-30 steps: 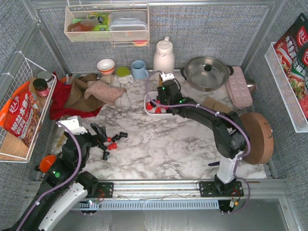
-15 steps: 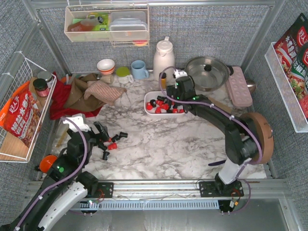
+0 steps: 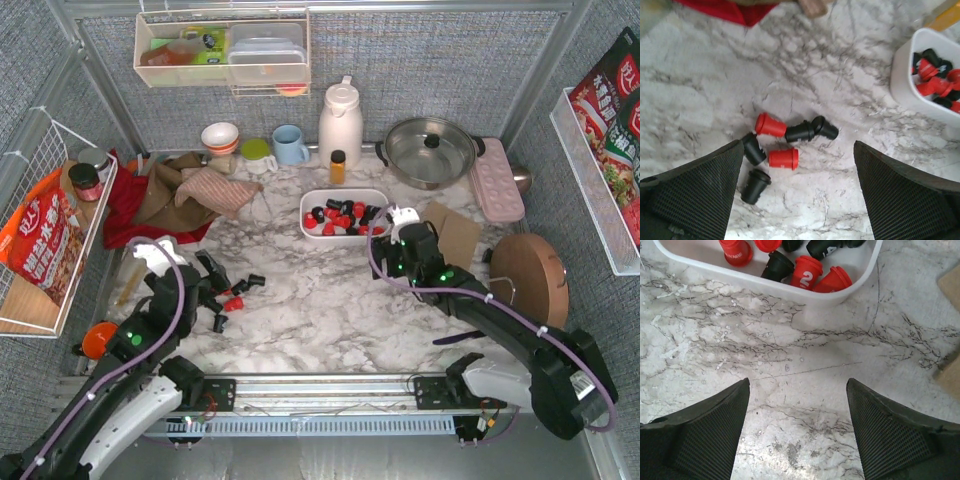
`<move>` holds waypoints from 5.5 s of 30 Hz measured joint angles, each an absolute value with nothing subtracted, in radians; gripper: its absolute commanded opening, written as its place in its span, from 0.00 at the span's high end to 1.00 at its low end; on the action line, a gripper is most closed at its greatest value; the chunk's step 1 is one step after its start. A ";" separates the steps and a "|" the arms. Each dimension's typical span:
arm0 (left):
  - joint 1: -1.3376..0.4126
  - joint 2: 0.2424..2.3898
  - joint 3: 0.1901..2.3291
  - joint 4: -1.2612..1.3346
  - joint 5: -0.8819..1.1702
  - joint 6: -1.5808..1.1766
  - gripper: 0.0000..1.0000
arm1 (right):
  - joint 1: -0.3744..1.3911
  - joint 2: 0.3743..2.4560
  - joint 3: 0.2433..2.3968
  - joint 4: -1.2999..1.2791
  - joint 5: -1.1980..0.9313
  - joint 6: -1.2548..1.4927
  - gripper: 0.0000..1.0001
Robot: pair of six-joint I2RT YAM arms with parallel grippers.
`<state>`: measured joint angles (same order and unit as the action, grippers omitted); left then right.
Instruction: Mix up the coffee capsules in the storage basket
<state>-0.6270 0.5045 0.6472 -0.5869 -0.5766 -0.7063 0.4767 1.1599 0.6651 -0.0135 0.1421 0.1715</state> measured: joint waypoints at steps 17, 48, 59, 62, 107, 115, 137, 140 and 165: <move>-0.628 0.829 0.570 -0.818 -0.493 -1.218 0.02 | 0.476 1.110 0.587 0.075 0.096 0.252 0.18; -0.633 0.953 0.376 -0.428 -0.411 -1.066 0.28 | 0.476 1.108 0.583 0.078 0.097 0.268 0.18; -0.674 0.977 0.436 -0.454 -0.307 -1.040 0.37 | 0.476 1.129 0.583 0.078 0.097 0.267 0.18; -0.702 1.001 0.435 -0.499 -0.317 -1.041 0.38 | 0.476 1.129 0.583 0.078 0.097 0.267 0.18; -0.822 1.006 0.525 0.212 -0.358 -0.574 0.63 | 0.476 1.024 0.682 -0.036 0.018 0.289 0.18; -0.822 1.406 0.831 0.460 -0.311 -0.373 0.63 | 0.476 0.895 0.706 -0.187 0.060 0.254 0.17; -0.738 2.023 1.307 0.694 -0.297 -0.261 0.50 | 0.469 0.789 0.516 -0.056 0.253 0.255 0.17; -0.741 2.012 1.260 0.679 -0.303 -0.290 0.47 | 0.469 0.801 0.528 -0.056 0.242 0.260 0.17; -0.739 1.448 0.869 0.179 -0.472 -0.563 0.16 | 0.469 0.804 0.597 -0.156 0.150 0.264 0.16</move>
